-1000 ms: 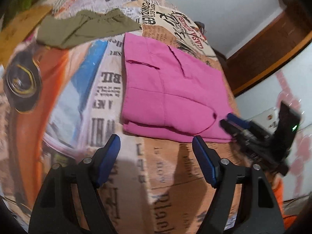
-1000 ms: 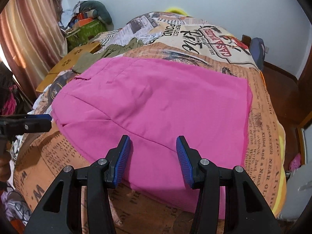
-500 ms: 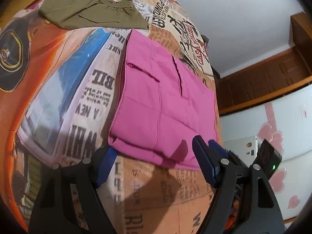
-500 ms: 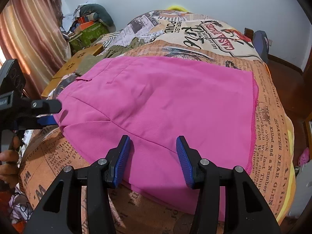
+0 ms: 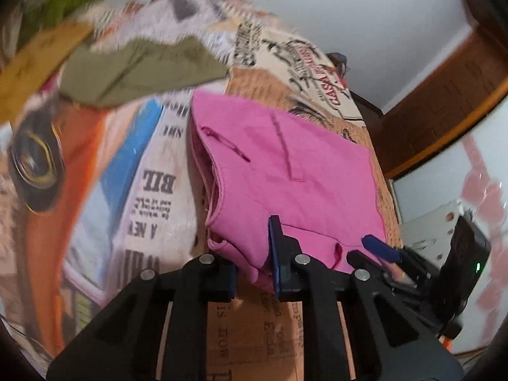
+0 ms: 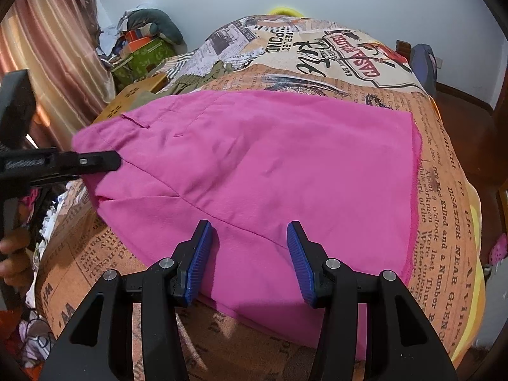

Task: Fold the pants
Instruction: 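Grasp the pink pants edge with the left gripper and lift it up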

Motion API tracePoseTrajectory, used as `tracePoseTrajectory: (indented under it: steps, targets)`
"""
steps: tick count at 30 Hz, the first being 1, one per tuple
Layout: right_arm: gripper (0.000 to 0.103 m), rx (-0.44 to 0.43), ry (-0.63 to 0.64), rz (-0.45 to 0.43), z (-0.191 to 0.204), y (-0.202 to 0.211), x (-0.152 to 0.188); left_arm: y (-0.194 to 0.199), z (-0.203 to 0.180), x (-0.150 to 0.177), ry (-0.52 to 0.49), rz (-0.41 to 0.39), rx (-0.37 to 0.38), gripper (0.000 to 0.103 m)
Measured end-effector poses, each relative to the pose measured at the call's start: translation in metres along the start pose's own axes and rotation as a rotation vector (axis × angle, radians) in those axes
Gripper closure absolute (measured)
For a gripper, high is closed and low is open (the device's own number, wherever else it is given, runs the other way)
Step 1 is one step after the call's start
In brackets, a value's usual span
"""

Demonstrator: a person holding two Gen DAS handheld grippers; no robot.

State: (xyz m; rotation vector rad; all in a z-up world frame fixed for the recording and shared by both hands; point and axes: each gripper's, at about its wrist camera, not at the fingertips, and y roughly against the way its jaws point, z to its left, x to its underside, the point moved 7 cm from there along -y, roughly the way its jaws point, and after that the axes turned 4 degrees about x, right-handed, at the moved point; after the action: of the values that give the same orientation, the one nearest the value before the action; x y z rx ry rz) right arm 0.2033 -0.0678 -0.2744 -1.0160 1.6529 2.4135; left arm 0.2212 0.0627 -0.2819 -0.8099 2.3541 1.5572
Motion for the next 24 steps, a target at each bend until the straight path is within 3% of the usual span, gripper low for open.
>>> tracePoseTrajectory:
  steps: [6, 10, 13, 16, 24]
  targets:
    - [0.058, -0.049, 0.058, 0.022, 0.026, 0.002, -0.004, 0.032, 0.003, 0.011, -0.078, -0.056, -0.083, 0.087]
    - [0.058, -0.133, 0.05, -0.014, 0.047, 0.011, -0.016, 0.052, 0.012, 0.02, -0.121, -0.092, -0.148, 0.087]
    - [0.058, -0.108, 0.076, -0.04, 0.06, 0.009, -0.027, 0.064, 0.009, 0.021, -0.177, -0.131, -0.19, 0.087]
    - [0.058, -0.103, 0.088, -0.011, 0.072, -0.005, -0.029, 0.074, 0.0, 0.017, -0.242, -0.18, -0.23, 0.087]
    - [0.056, -0.168, 0.144, 0.036, 0.092, -0.015, -0.02, 0.085, -0.049, -0.003, -0.361, -0.246, -0.144, 0.09]
